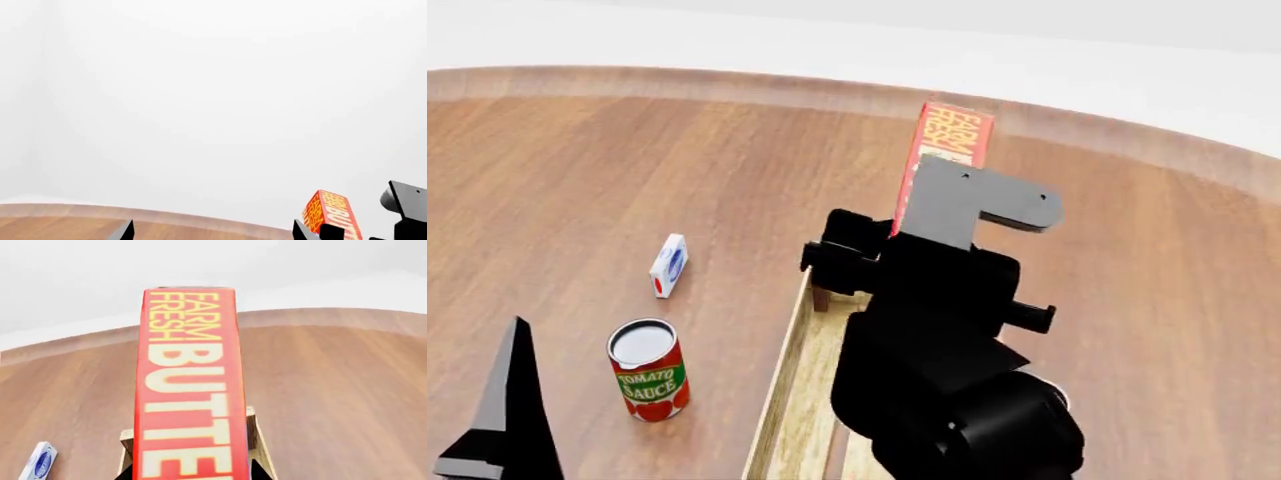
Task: Pick up the butter and put it in the tray.
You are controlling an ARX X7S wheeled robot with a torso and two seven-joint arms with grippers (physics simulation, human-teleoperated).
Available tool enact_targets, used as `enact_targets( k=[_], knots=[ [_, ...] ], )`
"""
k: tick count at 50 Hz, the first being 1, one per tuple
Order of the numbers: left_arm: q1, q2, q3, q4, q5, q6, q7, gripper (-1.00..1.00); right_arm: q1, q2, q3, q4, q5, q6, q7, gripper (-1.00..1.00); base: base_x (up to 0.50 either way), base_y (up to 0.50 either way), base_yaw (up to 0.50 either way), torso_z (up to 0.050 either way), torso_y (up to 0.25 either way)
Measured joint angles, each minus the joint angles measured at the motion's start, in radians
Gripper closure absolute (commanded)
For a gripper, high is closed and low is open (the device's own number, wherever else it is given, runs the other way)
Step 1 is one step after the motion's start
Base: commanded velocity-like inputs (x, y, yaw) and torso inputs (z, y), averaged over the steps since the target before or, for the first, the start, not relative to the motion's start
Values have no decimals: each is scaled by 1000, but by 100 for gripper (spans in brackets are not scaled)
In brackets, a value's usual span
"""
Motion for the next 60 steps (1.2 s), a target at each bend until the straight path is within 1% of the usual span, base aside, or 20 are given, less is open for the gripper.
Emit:
enact_targets(
  k=[12, 27, 49, 60],
  knots=[
    [-2, -8, -9, 9, -14, -4, -9, -100, 14, -50, -45, 34, 29, 123, 88, 100, 0, 0, 0, 1, 1],
    [-4, -15, -14, 9, -28, -4, -13, -100, 6, -81, -79, 85, 35, 155, 111, 100, 0, 0, 0, 1, 1],
    [-10, -19, -2, -1, -27, -10, -20, -100, 1, -129, -115, 272, 26, 98, 26, 100, 0, 0, 0, 0, 1],
    [-10, -22, 3, -10, -24, -9, -22, -100, 23, -151, -190, 383, 115, 54, -39, 100, 0, 0, 0, 1, 2]
  ],
)
